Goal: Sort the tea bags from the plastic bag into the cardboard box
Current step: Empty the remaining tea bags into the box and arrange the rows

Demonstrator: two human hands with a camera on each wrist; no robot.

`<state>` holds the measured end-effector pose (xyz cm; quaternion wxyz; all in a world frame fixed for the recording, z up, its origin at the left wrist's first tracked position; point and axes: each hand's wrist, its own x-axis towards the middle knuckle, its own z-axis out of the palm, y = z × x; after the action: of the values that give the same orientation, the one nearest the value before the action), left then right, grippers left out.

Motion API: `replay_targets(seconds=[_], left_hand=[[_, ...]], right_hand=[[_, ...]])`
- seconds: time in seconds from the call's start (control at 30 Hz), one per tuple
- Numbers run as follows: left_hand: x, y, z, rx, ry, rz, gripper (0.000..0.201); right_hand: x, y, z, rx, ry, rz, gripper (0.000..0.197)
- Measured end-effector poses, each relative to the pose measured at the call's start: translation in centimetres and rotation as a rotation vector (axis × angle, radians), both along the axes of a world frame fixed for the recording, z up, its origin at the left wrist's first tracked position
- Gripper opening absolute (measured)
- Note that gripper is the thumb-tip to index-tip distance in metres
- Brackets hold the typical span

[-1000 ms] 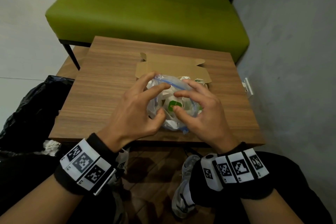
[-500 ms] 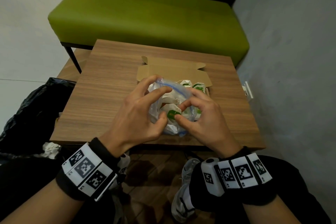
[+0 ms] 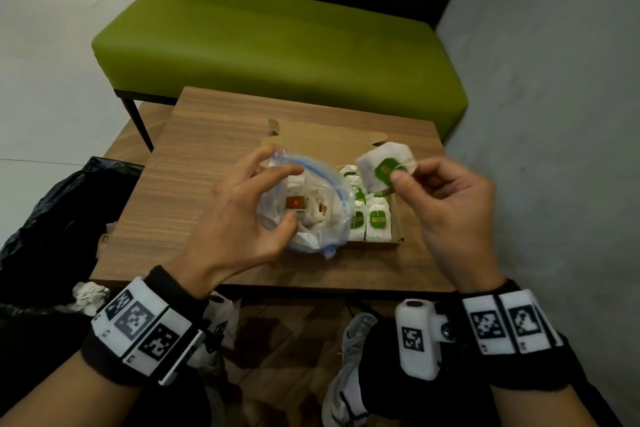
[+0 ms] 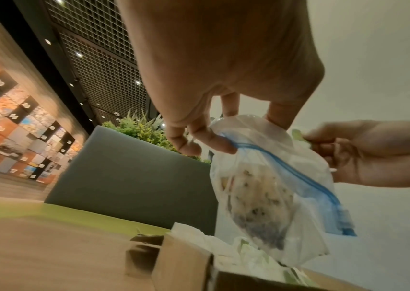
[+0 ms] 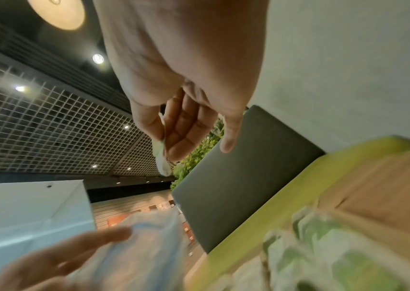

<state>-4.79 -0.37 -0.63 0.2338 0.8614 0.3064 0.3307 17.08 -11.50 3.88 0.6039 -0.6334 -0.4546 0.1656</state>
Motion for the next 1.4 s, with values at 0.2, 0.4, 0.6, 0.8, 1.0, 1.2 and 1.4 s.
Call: replay_targets(seconds=[0.2,0.4,0.6,0.8,1.0,1.2,1.4], left_hand=[[-2.2,3.1,0.1,-0.031,0.002,0.206,0.048],[-3.2,4.7,-0.5,-0.030,-0.045,0.229,0.048],[-4.0,5.3,-0.6,-0.038,-0.073,0.240,0.051],[-4.1,5.3,-0.7,-0.067,-0.054,0.236,0.053],[-4.0,5.4,-0.9,-0.045,0.006,0.232,0.056],[-3.9,5.3,-0.9,-0.024,0.020,0.197,0.056],[-3.4,4.2,-0.1,-0.031,-0.018,0.089,0.053]], right_hand=[[4.5,0.2,-1.1,-0.314,-0.125,-0.092,0.024],[5.4,0.9,-4.6,-0.678,-0.142,0.055,0.017],[5.6,1.9,-6.5,-0.824,-0.083,0.130,0.017],[4.6,2.4,-6.8,-0.901,-0.452,0.022,0.028],[3.9,2.3,-5.5,-0.942,-0.644,-0.006,0.034],[3.7,2.3,-5.7,-0.947,-0.748,0.013,0.044],[3.9,1.7,-4.6,-0.644,-0.617,-0.033,0.046]])
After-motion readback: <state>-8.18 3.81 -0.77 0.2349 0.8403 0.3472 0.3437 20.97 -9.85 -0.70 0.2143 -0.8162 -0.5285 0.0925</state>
